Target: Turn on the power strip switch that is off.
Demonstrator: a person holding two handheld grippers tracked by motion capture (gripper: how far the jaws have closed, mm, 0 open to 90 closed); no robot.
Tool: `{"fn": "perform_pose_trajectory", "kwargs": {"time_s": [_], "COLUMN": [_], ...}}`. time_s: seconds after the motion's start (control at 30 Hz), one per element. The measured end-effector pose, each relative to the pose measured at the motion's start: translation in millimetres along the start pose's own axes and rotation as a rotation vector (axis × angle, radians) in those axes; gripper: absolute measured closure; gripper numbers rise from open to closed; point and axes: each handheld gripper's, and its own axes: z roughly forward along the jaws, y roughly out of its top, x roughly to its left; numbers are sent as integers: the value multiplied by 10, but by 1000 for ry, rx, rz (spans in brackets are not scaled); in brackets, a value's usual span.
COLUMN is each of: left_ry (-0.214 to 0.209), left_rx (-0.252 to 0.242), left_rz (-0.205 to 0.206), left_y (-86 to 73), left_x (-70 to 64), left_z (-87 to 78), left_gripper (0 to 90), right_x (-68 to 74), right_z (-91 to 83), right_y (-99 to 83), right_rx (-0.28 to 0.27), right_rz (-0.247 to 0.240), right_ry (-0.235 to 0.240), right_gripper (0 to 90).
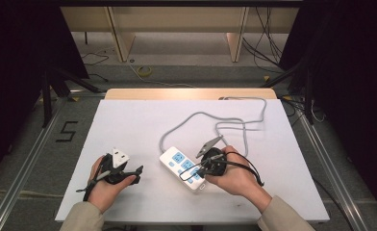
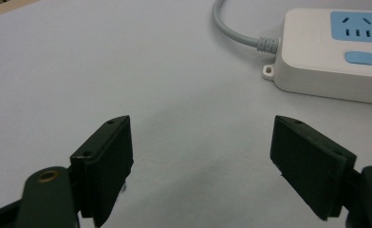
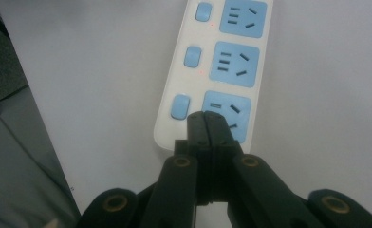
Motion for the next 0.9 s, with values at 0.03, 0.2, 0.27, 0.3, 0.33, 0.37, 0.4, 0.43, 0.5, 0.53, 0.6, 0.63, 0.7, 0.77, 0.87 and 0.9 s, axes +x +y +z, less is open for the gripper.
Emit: {"fn": "perform_pose_trajectory", "kwargs": {"time_s": [0.03, 0.2, 0.27, 0.3, 0.33, 0.37, 0.4, 0.43, 0.5, 0.53, 0.6, 0.63, 0.7, 0.77, 0.87, 0.9], "left_ry": [-1, -1, -1, 0, 0, 0, 1, 0, -1, 0, -1, -1, -1, 0, -1, -1], "left_rx": [-1, 0, -1, -1, -2, -1, -1, -1, -1, -1, -1, -1, -1, -1, -1, -1], "left_rz": [0, 1, 0, 0, 1, -1, 0, 0, 1, 1, 1, 1, 1, 3, 1, 1], "left_y": [1, 1, 2, 2, 3, 2, 2, 2, 2, 2, 2, 2, 2, 2, 2, 2], "left_x": [0, 0, 0, 1, 2, 0, 0, 0, -1, 0, -1, -1, -1, 1, 0, 0], "left_z": [0, 0, -1, -2, -2, -2, -2, -1, -1, -1, -2, -2, -2, -2, -2, -2], "left_gripper": [221, 221, 221, 221, 221, 221, 221, 221, 221, 221, 221, 221, 221, 221, 221, 221], "right_x": [6, 17, 19, 23, 29, 26, 31, 32, 42, 43, 50, 51, 55, 60, 64, 66], "right_z": [1, 31, 44, 50, 54, 63, 70, 75, 82, 93, 106, 112, 127, 139, 158, 163], "right_y": [8, 34, 44, 51, 58, 63, 70, 77, 93, 99, 113, 120, 133, 146, 162, 168], "right_rx": [5, 12, 13, 15, 18, 19, 20, 23, 29, 27, 33, 36, 38, 42, 46, 45], "right_rz": [6, -4, -9, -8, 0, -11, -9, -15, -11, -18, -16, -20, -19, -18, -27, -25], "right_ry": [5, 6, 6, 6, 9, 5, 5, 2, 7, 7, 9, 8, 12, 12, 14, 18], "right_gripper": [900, 900, 900, 900, 900, 900, 900, 900, 900, 900, 900, 900, 900, 900, 900, 900]}}
